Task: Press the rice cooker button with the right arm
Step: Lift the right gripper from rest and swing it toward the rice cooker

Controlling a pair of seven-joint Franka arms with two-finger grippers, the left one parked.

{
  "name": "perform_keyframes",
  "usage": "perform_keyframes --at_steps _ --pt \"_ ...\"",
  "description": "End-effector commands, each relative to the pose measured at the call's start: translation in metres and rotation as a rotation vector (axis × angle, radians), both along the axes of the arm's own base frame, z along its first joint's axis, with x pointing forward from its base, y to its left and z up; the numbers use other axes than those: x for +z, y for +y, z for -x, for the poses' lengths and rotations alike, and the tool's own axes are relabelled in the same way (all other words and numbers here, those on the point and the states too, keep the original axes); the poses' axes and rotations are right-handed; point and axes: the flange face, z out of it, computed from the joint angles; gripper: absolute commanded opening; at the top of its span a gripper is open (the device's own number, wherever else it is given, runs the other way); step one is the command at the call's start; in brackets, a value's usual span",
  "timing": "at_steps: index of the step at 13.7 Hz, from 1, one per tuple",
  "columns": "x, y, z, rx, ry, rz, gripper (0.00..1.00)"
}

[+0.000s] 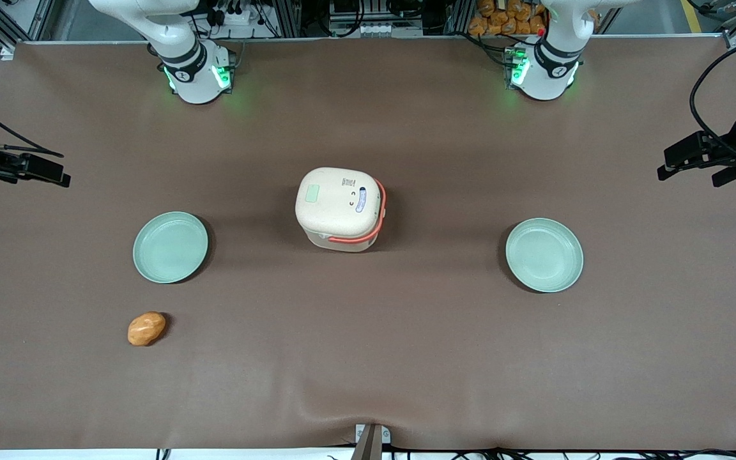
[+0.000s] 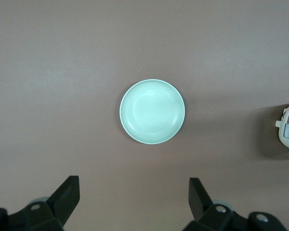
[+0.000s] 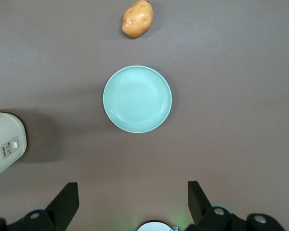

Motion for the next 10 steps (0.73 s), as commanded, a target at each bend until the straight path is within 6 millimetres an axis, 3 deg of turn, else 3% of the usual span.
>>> perform_keyframes --at_steps 1,10 --pt "0.0061 -0.0016 0.0022 -0.001 -0.009 0.007 1.0" --pt "0.0026 0.0022 0.0004 0.014 -0.004 0.002 1.0"
